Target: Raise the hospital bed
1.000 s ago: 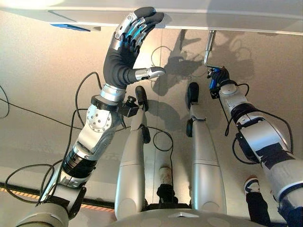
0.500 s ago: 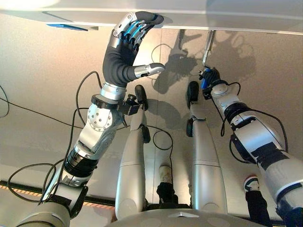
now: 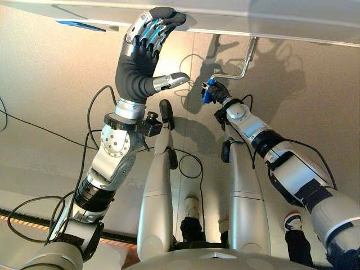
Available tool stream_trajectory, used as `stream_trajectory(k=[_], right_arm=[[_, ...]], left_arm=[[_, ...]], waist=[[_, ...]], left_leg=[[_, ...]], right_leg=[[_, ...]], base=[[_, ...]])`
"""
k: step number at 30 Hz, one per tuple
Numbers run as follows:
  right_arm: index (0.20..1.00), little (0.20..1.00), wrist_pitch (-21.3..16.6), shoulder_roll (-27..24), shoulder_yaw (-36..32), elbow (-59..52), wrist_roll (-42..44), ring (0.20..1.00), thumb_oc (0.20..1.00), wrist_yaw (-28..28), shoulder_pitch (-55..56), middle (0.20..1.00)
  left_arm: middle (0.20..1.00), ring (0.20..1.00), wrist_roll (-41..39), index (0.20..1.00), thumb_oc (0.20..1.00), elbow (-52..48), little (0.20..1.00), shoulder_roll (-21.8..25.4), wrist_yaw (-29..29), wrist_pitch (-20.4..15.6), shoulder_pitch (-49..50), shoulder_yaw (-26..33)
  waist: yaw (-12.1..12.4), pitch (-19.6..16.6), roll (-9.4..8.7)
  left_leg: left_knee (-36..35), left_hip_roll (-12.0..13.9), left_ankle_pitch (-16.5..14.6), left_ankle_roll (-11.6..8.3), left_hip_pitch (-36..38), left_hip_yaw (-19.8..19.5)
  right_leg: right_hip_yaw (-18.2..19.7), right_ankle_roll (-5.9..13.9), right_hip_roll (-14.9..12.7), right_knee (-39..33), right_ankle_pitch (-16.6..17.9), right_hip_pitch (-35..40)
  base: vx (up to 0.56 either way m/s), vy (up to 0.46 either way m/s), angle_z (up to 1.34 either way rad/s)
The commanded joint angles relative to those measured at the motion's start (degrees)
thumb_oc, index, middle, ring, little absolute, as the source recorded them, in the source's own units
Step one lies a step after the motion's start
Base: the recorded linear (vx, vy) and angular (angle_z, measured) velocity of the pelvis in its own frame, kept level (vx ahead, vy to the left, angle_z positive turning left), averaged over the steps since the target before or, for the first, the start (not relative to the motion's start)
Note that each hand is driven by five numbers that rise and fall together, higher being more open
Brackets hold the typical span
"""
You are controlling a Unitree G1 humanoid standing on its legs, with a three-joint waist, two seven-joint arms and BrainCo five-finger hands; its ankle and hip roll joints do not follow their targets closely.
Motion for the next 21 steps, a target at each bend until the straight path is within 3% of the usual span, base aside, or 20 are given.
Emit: stream_trajectory(k=[1,2,3,5,10,13,16,21], right_arm=[[0.2,0.2,-10.09,14.74,6.38,-17.28,2.92,0.2,0.2,7.69,-1.71,0.2],[0.2,0.2,-11.65,10.97,4.93,-23.31,5.71,0.2,0.2,7.47,-0.84,0.2],[0.2,0.2,-11.65,10.96,4.93,-23.32,5.71,0.2,0.2,7.47,-0.83,0.2],[0.2,0.2,-14.85,3.3,0.47,-34.02,10.41,0.2,0.2,6.96,2.21,0.2],[0.2,0.2,-19.65,-6.06,-10.22,-49.27,14.92,0.2,0.2,6.0,12.78,0.2],[0.2,0.2,-20.56,-7.47,-14.37,-52.59,17.79,0.2,0.2,6.89,17.28,0.2],[0.2,0.2,-23.4,-8.71,-24.37,-57.83,18.87,0.2,0.2,5.75,24.72,0.2],[0.2,0.2,-25.85,-9.53,-34.06,-60.67,17.33,0.2,0.2,2.75,29.39,0.2]], left_arm=[[1.0,1.0,-0.52,1.0,1.0,-5.51,1.0,4.15,-0.43,-5.3,0.51,-0.63],[1.0,1.0,-0.03,1.0,1.0,-5.88,1.0,5.15,-0.66,-5.49,1.05,-0.37],[1.0,1.0,-0.03,1.0,1.0,-5.87,1.0,5.15,-0.66,-5.49,1.05,-0.38],[1.0,1.0,1.1,1.0,1.0,-5.8,1.0,6.95,-0.5,-5.92,2.14,0.48],[1.0,1.0,2.97,1.0,1.0,-5.98,1.0,9.05,-0.14,-6.54,4.72,2.74],[1.0,1.0,3.17,1.0,1.0,-6.13,1.0,9.58,-0.66,-6.6,5.99,3.49],[1.0,1.0,3.63,1.0,1.0,-6.49,1.0,10.52,-1.95,-6.56,9.09,6.32],[1.0,1.0,3.1,1.0,1.0,-6.88,1.0,10.33,-3.81,-6.72,11.23,9.5]], waist=[[1.55,0.1,0.8],[1.12,0.1,0.46],[1.13,0.1,0.47],[0.11,0.1,-0.11],[-1.85,0.1,-1.0],[-2.28,0.1,-1.33],[-3.31,0.1,-1.46],[-4.25,0.1,-1.54]], left_leg=[[6.69,-4.78,-7.94,3.03,-0.14,0.19],[6.9,-4.72,-8.09,3.06,-0.07,0.4],[6.9,-4.72,-8.09,3.06,-0.07,0.4],[7.1,-4.64,-8.16,3.06,-0.08,0.54],[7.37,-4.47,-8.54,3.07,0.34,0.99],[7.32,-4.39,-8.67,3.13,0.7,1.16],[7.08,-4.34,-8.98,3.13,1.5,1.45],[6.33,-4.36,-9.24,3.24,2.6,1.85]], right_leg=[[-0.67,5.71,-1.07,-10.4,5.7,4.23],[-0.6,5.72,-1.06,-10.32,5.63,4.3],[-0.6,5.72,-1.05,-10.32,5.63,4.3],[-0.45,5.79,-1.03,-10.15,5.56,4.3],[0.01,5.96,-0.88,-10.08,5.32,4.63],[-0.01,6.02,-0.88,-10.16,5.3,4.98],[0.43,6.16,-0.63,-9.97,5.0,5.41],[1.03,6.33,-0.12,-10.23,4.73,5.82]], base=[[0.0,0.0,0.0],[0.0,0.0,0.0],[0.0,0.0,0.0],[0.01,0.001,0.02],[0.01,-0.008,0.04],[0.0,-0.002,0.01],[0.01,0.005,0.04],[0.01,0.001,0.01]])
